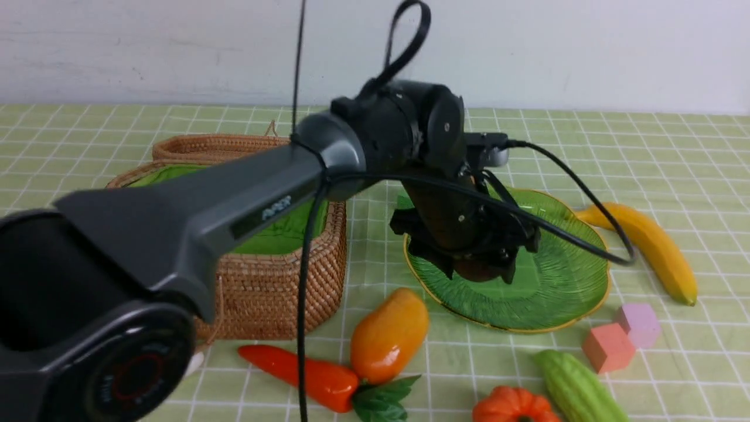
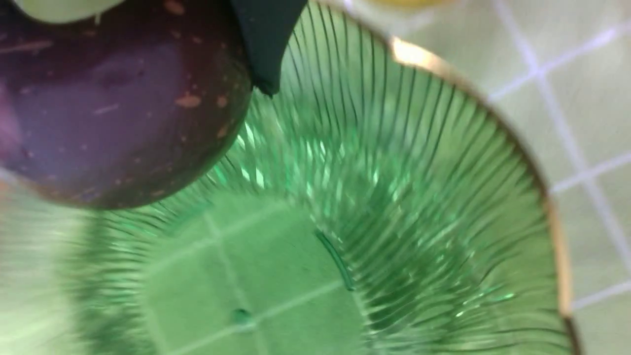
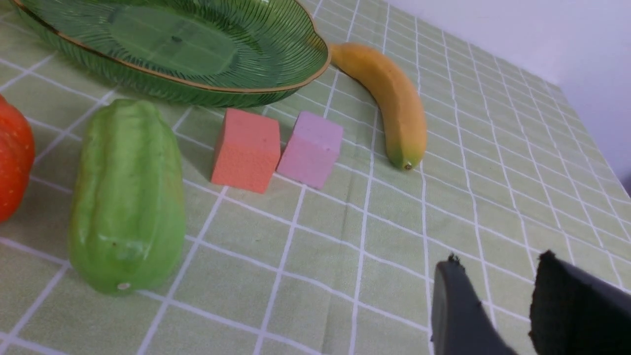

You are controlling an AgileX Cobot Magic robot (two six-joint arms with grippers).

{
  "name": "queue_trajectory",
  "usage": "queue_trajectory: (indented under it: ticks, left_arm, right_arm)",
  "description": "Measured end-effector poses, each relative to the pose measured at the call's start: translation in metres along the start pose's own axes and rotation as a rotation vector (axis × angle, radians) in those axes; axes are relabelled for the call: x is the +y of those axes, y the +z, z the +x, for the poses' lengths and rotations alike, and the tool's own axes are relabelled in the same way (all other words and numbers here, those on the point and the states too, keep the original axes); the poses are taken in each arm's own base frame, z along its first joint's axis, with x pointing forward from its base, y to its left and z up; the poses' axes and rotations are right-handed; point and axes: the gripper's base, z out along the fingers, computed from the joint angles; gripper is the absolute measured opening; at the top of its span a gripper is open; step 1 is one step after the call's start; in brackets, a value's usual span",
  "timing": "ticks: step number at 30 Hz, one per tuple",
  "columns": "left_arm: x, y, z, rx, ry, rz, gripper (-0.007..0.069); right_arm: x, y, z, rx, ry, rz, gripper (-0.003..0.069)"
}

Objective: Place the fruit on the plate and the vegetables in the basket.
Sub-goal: Grab a mangosteen with your left arm and put it on the plate on the right, then take a daikon with your left arm and place it on the basket on the left.

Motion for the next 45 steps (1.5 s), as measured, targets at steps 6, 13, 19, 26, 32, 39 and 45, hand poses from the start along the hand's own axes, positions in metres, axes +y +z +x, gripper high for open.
queue_trajectory:
  ticks: [6,13,19,26,32,39,45]
  left_arm:
    - [0.001,0.015,-0.004,-0.001,-0.050,0.002,0.0545]
    - [0.004,0.017,-0.005,-0.006,-0.081,-0.027,0.0571]
    - [0.004,0.017,-0.004,0.009,-0.083,-0.032,0.0644]
    - [0.004,0.017,-0.003,0.018,-0.041,-0.032,0.0640]
    - [-0.002,-0.005,-0.004,0.028,0.016,-0.021,0.0541]
    - [-0.015,-0.087,-0.010,-0.071,0.086,-0.047,0.0337]
    - [-0.020,-0.163,0.000,-0.108,0.131,-0.109,0.0064]
  right_arm:
    - [0.000,0.000,0.000,0.000,0.000,0.000,0.0240]
    - [0.000,0.000,0.000,0.000,0.000,0.000,0.0240]
    - [0.000,0.000,0.000,0.000,0.000,0.000,0.0240]
    - [0.000,0.000,0.000,0.000,0.000,0.000,0.0240]
    - [0.000,0.000,0.000,0.000,0.000,0.000,0.0240]
    - [0.000,0.000,0.000,0.000,0.000,0.000,0.0240]
    - [0.000,0.000,0.000,0.000,0.000,0.000,0.0240]
